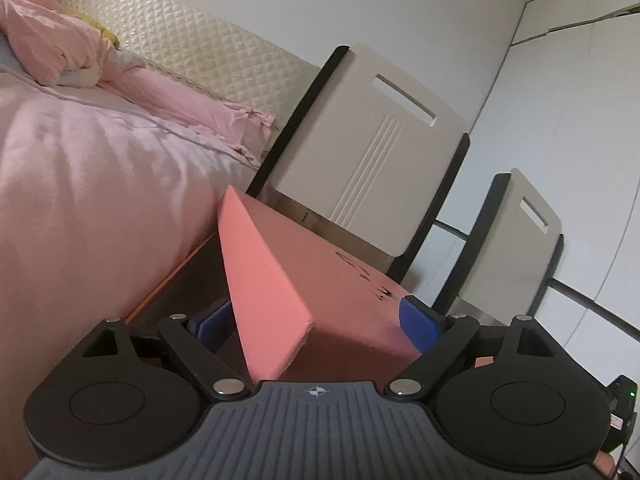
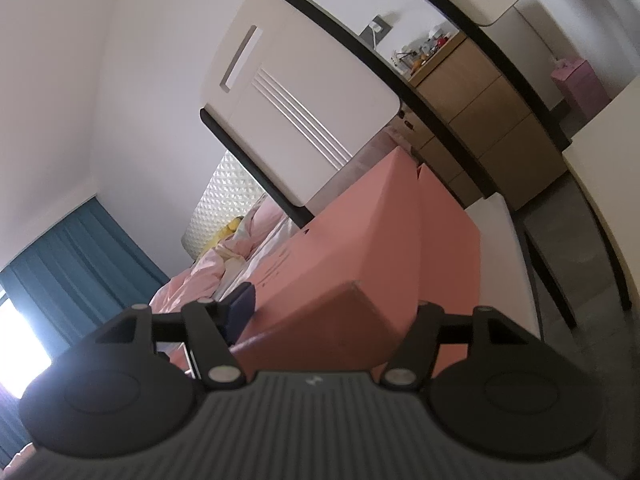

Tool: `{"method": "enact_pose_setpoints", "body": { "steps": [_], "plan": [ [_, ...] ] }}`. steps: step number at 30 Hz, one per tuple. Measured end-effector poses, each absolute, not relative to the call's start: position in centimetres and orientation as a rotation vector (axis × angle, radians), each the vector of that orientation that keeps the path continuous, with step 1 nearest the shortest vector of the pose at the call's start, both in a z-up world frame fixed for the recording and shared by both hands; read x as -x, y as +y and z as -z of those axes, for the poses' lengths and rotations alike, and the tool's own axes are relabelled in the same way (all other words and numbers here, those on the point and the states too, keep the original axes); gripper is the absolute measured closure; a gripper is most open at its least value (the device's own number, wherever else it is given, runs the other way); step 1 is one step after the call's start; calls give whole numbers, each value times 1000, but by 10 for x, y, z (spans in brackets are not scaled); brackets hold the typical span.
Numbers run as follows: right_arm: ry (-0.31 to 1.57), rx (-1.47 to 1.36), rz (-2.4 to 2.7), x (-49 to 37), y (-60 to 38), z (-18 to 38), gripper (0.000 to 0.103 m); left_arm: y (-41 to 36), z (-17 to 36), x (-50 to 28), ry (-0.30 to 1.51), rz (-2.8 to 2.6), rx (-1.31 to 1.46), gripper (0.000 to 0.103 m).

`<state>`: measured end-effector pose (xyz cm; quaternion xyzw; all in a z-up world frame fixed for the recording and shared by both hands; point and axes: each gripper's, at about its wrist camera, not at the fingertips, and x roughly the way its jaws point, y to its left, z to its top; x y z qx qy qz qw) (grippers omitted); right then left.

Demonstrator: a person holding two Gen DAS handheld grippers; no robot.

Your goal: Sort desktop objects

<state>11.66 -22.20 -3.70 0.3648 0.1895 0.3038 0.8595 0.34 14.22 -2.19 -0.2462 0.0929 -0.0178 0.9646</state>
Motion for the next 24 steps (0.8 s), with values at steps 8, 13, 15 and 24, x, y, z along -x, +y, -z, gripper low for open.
{"method": "enact_pose_setpoints", "body": {
  "steps": [8, 13, 15, 24],
  "plan": [
    [394, -800, -546, -119, -226, 48, 44, 122, 23, 7, 108, -31, 382, 5],
    [371, -769, -545, -113, -219, 46, 43, 110, 23, 16, 51, -92, 310, 2],
    [377, -774, -546, -113, -219, 48, 43, 105, 23, 19, 28, -116, 282, 2],
    [378, -783, -556, -109, -219, 50, 42, 86, 20, 39, -119, -118, 180, 2]
  ]
}}
